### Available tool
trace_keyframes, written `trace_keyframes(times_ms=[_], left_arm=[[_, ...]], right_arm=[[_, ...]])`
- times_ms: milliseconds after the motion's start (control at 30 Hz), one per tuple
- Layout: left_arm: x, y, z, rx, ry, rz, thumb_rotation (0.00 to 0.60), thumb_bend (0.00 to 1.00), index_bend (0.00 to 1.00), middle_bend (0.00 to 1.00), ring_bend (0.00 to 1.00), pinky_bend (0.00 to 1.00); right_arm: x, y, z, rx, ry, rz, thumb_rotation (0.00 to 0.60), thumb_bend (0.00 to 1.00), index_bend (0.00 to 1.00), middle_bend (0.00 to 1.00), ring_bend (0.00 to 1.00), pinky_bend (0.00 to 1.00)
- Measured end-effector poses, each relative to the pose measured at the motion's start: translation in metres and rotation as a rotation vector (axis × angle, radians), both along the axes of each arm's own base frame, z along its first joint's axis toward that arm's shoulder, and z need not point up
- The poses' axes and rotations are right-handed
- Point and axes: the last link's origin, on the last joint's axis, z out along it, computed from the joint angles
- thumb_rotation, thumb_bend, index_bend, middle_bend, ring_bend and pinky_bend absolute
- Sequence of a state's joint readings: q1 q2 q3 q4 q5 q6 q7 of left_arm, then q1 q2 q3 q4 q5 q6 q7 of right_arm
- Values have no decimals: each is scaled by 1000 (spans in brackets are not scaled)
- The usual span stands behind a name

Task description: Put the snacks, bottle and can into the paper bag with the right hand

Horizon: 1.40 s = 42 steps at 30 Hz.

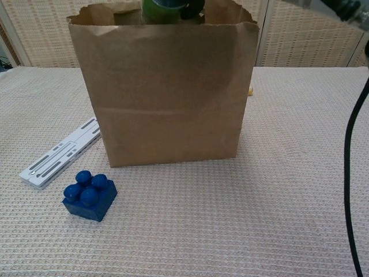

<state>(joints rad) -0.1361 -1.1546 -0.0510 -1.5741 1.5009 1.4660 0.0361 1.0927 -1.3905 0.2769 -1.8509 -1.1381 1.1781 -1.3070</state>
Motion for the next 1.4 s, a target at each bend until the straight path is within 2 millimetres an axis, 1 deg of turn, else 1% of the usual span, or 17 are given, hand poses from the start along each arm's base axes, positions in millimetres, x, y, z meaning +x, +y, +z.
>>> trace_keyframes(times_ms=[33, 100, 267, 433, 533, 633, 733, 833, 933, 967, 1033, 1067, 1167, 1267, 1400], left_arm=[[0, 0, 0, 0, 0, 0, 600, 377, 47, 0, 0, 0], [0, 0, 0, 1, 2, 0, 600, 377, 47, 0, 0, 0], [0, 0, 0, 3, 5, 0, 600, 377, 47, 0, 0, 0], [0, 0, 0, 4, 4, 1, 600, 377, 48, 0, 0, 0], [0, 0, 0, 3, 2, 2, 600, 377, 47, 0, 0, 0], [-1, 0, 0, 2, 3, 1, 600, 377, 48, 0, 0, 0], [0, -1, 0, 2, 5, 0, 600, 377, 47, 0, 0, 0], [0, -1, 0, 3, 8, 0, 600, 377, 47, 0, 0, 0], [0, -1, -1, 5, 12, 1, 600, 376, 47, 0, 0, 0], [0, -1, -1, 7, 15, 2, 600, 377, 47, 0, 0, 0], [1, -1, -1, 10, 17, 3, 600, 376, 47, 0, 0, 0], [1, -1, -1, 11, 17, 4, 600, 376, 47, 0, 0, 0], [1, -1, -1, 14, 19, 5, 600, 377, 47, 0, 0, 0], [1, -1, -1, 15, 20, 6, 600, 377, 47, 0, 0, 0], [1, -1, -1, 14, 19, 5, 600, 378, 47, 0, 0, 0]], right_arm=[[-1, 0, 2, -9, -9, -16, 600, 70, 0, 112, 84, 268], [-5, 1, 6, -15, -27, -54, 600, 56, 0, 98, 78, 261], [-17, 2, 10, -17, -28, -97, 600, 45, 0, 97, 77, 257], [-22, 1, 16, -45, -43, -95, 600, 43, 0, 97, 78, 239], [-30, 2, 28, -70, -81, -110, 600, 43, 0, 97, 78, 232], [-49, 4, 45, -88, -129, -147, 600, 43, 0, 97, 76, 207], [-76, 11, 62, -97, -176, -190, 600, 43, 0, 97, 67, 181], [-108, 23, 76, -90, -225, -233, 600, 44, 0, 80, 38, 148], [-146, 40, 86, -59, -277, -301, 600, 43, 0, 30, 2, 108], [-163, 50, 89, -42, -297, -335, 600, 43, 0, 22, 0, 96], [-189, 65, 91, -10, -322, -395, 600, 43, 0, 9, 0, 72], [-207, 77, 91, 12, -337, -440, 600, 43, 0, 3, 0, 61], [-247, 108, 89, 60, -371, -552, 600, 43, 0, 0, 0, 31], [-280, 134, 86, 88, -397, -635, 600, 43, 0, 0, 0, 3], [-312, 157, 82, 91, -406, -695, 600, 43, 0, 0, 0, 0]])
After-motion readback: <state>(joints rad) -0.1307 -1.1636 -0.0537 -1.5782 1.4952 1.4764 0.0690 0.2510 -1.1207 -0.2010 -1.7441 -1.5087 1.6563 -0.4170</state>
